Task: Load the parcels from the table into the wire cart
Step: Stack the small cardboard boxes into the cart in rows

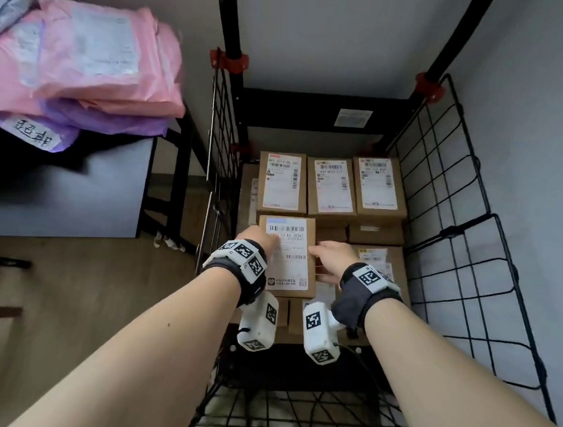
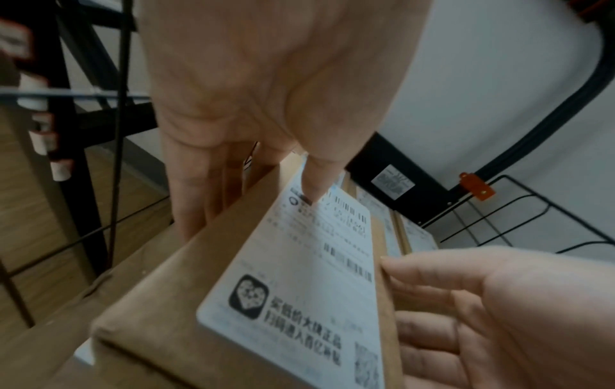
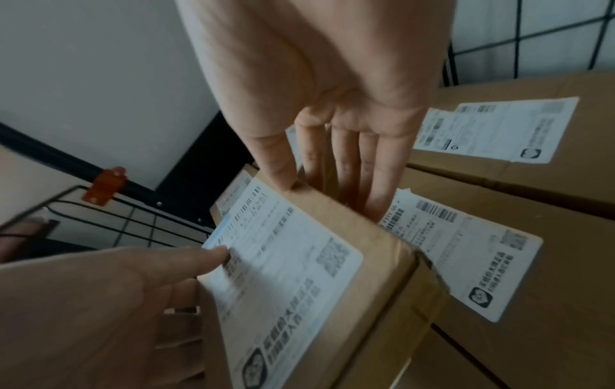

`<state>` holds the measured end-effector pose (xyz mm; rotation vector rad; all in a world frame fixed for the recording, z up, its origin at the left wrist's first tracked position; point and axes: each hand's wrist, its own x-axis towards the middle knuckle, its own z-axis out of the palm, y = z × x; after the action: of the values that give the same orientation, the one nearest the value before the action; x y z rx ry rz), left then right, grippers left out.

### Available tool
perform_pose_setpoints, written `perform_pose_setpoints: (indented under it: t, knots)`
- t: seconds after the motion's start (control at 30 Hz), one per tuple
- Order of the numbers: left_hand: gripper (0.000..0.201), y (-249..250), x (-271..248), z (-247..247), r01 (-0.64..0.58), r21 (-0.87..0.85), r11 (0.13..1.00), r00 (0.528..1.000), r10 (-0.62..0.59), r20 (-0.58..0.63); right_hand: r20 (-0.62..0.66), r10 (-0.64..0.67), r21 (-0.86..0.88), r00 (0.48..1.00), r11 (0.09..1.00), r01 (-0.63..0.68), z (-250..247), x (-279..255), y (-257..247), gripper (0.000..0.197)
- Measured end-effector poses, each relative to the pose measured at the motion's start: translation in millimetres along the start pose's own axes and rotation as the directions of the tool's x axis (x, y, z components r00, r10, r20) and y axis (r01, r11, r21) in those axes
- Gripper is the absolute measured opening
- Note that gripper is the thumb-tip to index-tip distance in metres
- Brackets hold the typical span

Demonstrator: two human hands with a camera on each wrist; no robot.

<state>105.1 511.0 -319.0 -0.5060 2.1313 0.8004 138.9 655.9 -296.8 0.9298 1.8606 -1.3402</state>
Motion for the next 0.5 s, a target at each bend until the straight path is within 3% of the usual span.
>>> perform_pose_setpoints:
  t: [0.1, 0.23, 0.5]
  knots:
    - [0.037, -4.6, 19.9, 6.7, 0.043, 0.017, 0.999, 0.999, -0.043, -0.033, 0.024, 0.017, -0.008, 1.0, 1.0, -0.016, 8.9, 27.8, 1.2, 0.035]
    - [0.038, -6.9, 37.1, 6.9, 0.067, 0.024, 0.997, 0.997, -0.065, -0.05, 0.055, 0.007, -0.056, 0.998, 0.998, -0.004, 16.3, 47.0, -2.5, 0.021]
    - [0.043, -8.2, 52.8, 1.6, 0.068, -0.134, 0.989, 0.995, -0.078, -0.069, 0.076, 0.014, -0.039, 0.997, 0.999, -0.011, 16.9, 69.7, -11.8, 0.008]
